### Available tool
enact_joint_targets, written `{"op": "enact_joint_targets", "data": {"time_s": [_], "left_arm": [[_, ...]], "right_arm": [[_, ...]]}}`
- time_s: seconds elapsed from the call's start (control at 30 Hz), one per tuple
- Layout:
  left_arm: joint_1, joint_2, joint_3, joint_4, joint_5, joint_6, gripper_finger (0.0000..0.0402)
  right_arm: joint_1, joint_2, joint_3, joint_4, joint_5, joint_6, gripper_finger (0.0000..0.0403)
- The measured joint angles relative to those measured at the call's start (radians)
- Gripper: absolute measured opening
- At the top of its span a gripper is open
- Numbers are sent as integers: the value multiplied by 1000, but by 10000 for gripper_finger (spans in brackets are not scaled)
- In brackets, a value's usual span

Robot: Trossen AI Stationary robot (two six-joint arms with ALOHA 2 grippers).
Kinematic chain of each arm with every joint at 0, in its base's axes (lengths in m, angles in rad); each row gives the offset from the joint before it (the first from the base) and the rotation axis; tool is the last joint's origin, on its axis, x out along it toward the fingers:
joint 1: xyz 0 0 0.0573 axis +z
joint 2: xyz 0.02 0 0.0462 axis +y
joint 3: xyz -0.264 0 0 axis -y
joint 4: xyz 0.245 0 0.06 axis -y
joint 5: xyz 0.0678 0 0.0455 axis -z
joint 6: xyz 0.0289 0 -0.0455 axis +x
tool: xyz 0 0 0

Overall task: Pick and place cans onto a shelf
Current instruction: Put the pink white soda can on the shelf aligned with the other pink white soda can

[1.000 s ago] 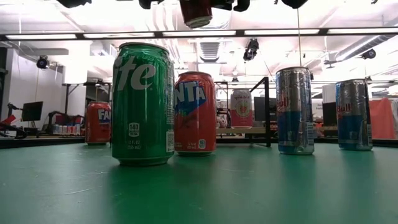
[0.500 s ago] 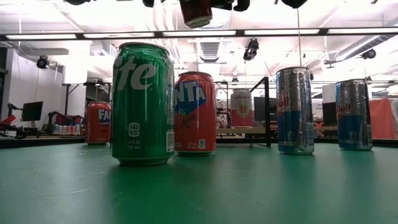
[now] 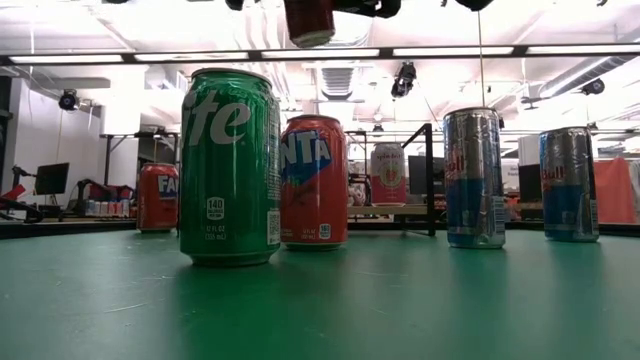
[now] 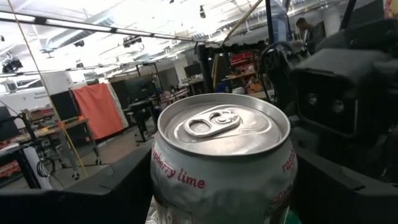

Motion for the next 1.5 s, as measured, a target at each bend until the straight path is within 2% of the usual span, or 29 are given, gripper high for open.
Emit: {"op": "enact_joint_targets", "data": {"time_s": [0.17, 0.27, 0.4, 0.43, 0.5, 0.57, 0.63, 0.7, 1.0, 1.23, 1.5], "left_arm": [[1, -113, 0, -137, 59, 11, 283], [3, -190, 0, -237, 161, 26, 283], [3, -281, 0, -371, 370, 35, 283], [3, -299, 0, -402, 439, 39, 283], [4, -325, 0, -436, 596, 48, 283], [5, -331, -1, -434, 748, 51, 283], [2, -328, -3, -435, 836, 51, 283], [2, -316, -3, -425, 847, 51, 283], [6, -198, -3, -335, 767, 53, 283], [24, -132, 16, -293, 696, 65, 283], [34, -55, 78, -295, 684, 82, 283]], "right_arm": [[36, -29, 0, -34, 15, -1, 377], [59, -66, 0, -93, 20, 8, 377], [89, -139, 0, -267, 12, 84, 378], [93, -162, 0, -332, -23, 124, 378], [92, -216, 0, -479, -169, 249, 379], [73, -255, 0, -588, -391, 391, 379], [50, -273, 0, -639, -605, 467, 379], [39, -272, 0, -642, -724, 480, 379], [40, -251, 17, -633, -665, 409, 379], [41, -251, 56, -734, -668, 383, 379], [39, -251, 67, -774, -603, 375, 379]]}}
